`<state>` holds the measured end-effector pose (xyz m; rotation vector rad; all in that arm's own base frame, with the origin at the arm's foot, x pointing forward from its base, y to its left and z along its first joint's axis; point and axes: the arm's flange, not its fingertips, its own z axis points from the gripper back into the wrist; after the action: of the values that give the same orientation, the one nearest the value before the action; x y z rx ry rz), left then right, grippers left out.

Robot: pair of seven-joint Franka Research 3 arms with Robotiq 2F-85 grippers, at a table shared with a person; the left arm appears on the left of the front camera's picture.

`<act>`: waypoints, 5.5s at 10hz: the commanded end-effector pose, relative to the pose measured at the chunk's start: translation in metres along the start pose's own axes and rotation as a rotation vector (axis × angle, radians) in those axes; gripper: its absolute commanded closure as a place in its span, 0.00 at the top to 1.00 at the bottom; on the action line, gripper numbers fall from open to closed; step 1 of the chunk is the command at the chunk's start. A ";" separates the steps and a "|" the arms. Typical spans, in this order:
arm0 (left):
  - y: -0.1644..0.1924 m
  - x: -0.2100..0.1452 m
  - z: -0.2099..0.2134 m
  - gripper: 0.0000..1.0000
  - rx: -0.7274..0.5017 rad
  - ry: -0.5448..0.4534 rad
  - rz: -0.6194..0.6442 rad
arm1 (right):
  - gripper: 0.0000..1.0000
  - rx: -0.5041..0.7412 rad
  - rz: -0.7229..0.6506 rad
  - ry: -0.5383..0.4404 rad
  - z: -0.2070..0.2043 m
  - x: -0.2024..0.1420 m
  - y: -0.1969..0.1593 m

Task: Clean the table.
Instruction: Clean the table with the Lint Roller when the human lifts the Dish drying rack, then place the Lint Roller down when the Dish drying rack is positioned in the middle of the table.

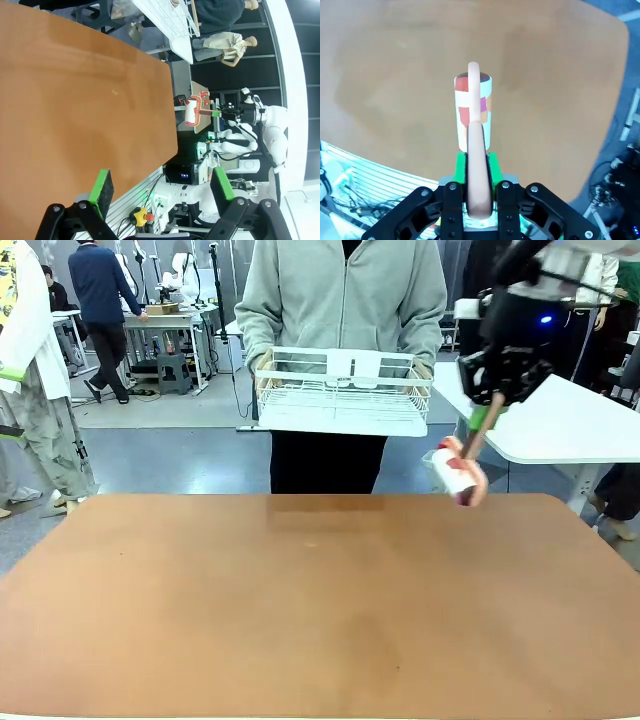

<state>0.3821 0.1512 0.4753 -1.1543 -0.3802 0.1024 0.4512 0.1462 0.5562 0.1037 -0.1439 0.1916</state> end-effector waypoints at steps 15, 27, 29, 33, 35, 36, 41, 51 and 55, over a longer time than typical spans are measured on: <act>-0.001 -0.001 0.002 1.00 -0.016 -0.005 -0.007 | 0.22 -0.042 0.007 -0.012 0.009 -0.009 -0.016; -0.001 -0.001 0.002 1.00 -0.016 -0.005 -0.007 | 0.22 -0.042 0.007 -0.012 0.009 -0.009 -0.016; -0.001 -0.001 0.002 1.00 -0.016 -0.005 -0.007 | 0.22 -0.042 0.007 -0.012 0.009 -0.009 -0.016; -0.001 -0.001 0.002 1.00 -0.016 -0.005 -0.007 | 0.22 -0.042 0.007 -0.012 0.009 -0.009 -0.016; -0.001 -0.001 0.002 1.00 -0.016 -0.005 -0.007 | 0.22 -0.042 0.007 -0.012 0.009 -0.009 -0.016; -0.001 -0.001 0.002 1.00 -0.016 -0.005 -0.007 | 0.22 -0.042 0.007 -0.012 0.009 -0.009 -0.016; -0.001 -0.001 0.002 1.00 -0.016 -0.005 -0.007 | 0.22 -0.042 0.007 -0.012 0.009 -0.009 -0.016; -0.001 -0.001 0.002 1.00 -0.016 -0.005 -0.007 | 0.22 -0.042 0.007 -0.012 0.009 -0.009 -0.016; -0.001 -0.001 0.002 1.00 -0.016 -0.005 -0.007 | 0.22 -0.042 0.007 -0.012 0.009 -0.009 -0.016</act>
<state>0.3822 0.1511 0.4753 -1.1542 -0.3800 0.1021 0.4440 0.1248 0.5579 0.0499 -0.1532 0.2072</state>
